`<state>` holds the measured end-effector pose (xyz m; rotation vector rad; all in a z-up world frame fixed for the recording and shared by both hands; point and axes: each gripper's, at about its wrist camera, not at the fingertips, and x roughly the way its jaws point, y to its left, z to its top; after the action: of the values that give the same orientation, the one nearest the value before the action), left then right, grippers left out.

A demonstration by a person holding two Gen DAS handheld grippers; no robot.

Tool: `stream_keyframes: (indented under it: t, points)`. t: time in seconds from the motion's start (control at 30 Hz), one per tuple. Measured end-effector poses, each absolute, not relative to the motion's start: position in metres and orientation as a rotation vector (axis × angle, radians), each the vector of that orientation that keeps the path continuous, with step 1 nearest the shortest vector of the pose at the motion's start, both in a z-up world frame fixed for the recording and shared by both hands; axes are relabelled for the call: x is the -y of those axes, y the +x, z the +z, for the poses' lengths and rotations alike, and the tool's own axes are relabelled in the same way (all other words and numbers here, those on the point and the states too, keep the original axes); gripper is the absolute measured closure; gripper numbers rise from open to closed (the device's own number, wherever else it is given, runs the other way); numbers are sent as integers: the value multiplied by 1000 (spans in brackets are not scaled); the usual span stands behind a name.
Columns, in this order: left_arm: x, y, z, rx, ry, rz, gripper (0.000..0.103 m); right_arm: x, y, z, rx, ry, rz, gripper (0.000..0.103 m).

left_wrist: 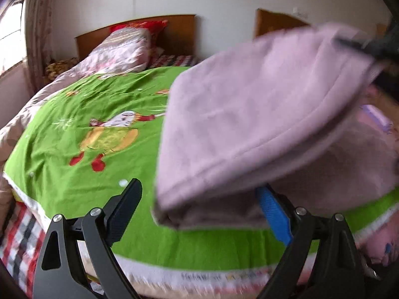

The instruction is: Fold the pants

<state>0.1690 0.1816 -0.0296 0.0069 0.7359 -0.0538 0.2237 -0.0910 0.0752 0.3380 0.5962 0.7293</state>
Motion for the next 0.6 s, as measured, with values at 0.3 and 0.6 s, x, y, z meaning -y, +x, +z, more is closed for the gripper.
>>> stream_keyframes:
  t: [0.3, 0.6]
  points:
    - [-239, 188, -47, -773, -152, 63, 1, 155, 192, 40, -570, 342, 588, 89]
    - [-235, 191, -60, -799, -127, 72, 1, 166, 201, -27, -745, 367, 532, 89]
